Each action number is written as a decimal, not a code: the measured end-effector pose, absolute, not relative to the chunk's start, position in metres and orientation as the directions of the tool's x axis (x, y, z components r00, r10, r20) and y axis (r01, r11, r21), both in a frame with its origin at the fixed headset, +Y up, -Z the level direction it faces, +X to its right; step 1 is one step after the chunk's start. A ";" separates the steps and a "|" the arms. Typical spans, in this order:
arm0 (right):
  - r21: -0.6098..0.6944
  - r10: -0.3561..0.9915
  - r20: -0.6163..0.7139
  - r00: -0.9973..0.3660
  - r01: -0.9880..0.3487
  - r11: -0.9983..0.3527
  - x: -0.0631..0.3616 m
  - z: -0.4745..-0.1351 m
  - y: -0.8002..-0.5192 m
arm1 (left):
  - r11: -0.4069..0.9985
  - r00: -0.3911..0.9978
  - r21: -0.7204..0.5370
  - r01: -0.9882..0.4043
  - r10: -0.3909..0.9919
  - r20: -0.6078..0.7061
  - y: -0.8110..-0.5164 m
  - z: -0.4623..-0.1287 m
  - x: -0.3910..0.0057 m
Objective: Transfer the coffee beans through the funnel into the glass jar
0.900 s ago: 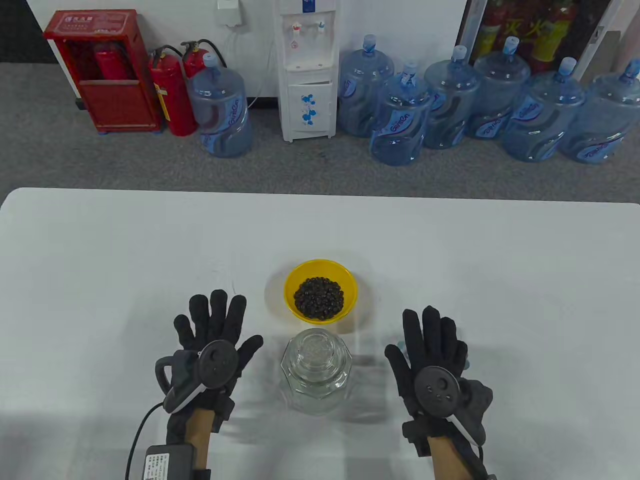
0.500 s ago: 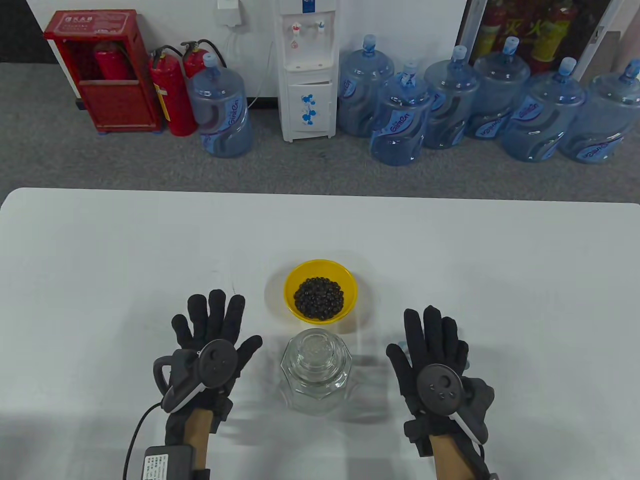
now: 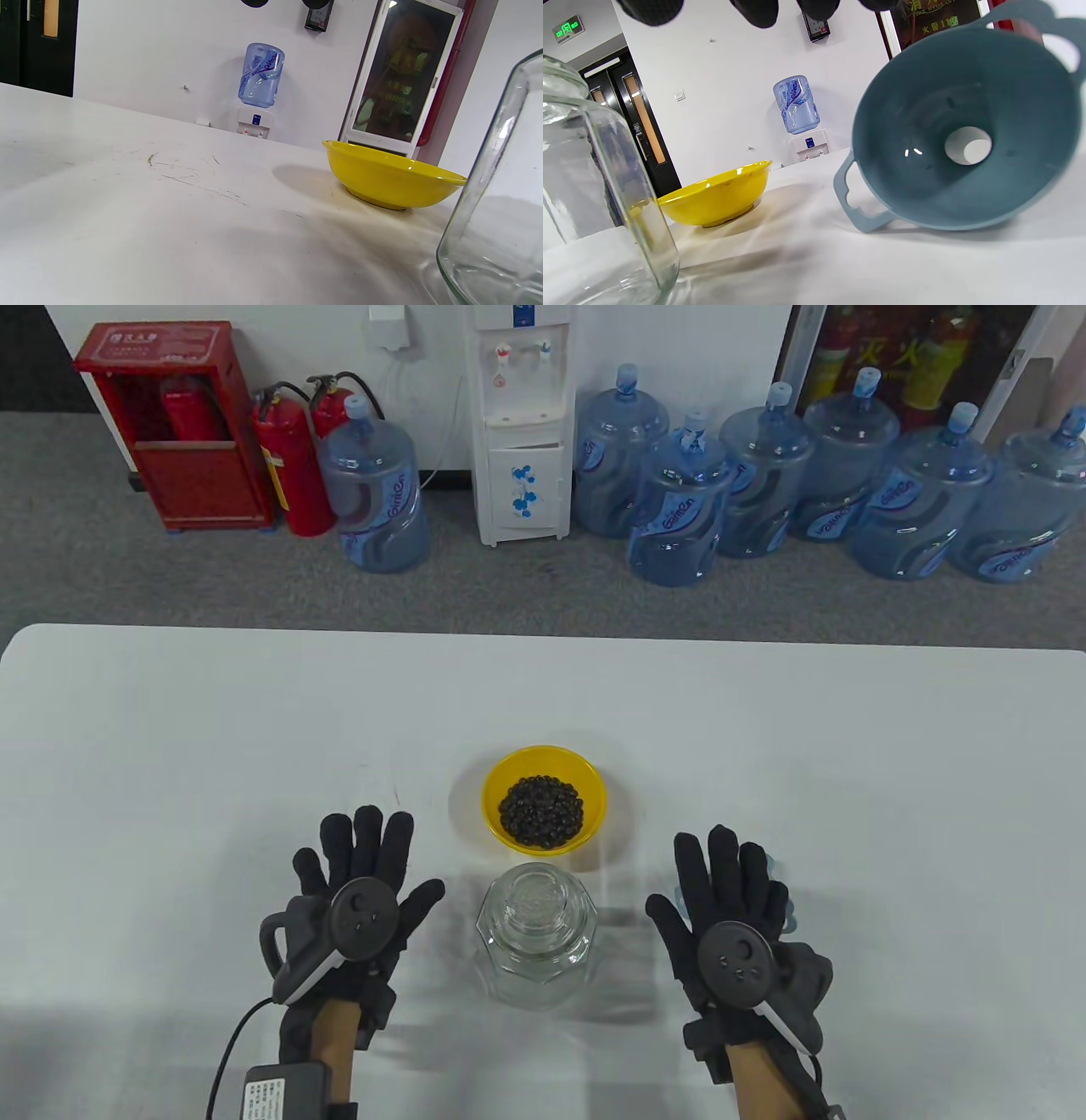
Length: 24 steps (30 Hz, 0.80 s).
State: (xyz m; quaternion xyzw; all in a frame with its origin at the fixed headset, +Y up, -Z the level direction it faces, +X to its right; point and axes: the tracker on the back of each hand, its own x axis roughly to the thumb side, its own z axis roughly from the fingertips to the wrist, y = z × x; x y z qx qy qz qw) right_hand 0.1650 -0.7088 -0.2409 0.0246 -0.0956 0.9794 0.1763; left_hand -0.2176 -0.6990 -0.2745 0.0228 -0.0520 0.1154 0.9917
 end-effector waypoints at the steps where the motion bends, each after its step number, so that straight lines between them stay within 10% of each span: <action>1: -0.178 0.344 0.082 -0.936 -0.353 -0.919 0.165 -0.241 -0.709 | 0.971 0.967 0.037 -0.237 0.232 0.108 -0.698 -0.274 -0.218; 13: -0.187 0.392 0.078 -0.917 -0.400 -0.897 0.174 -0.241 -0.707 | 0.979 0.878 0.062 -0.192 0.143 0.458 -0.632 -0.247 -0.134; 24: -0.183 0.400 0.087 -0.912 -0.410 -0.894 0.174 -0.241 -0.707 | 0.996 0.852 0.077 0.036 -0.071 0.519 -0.635 -0.252 -0.089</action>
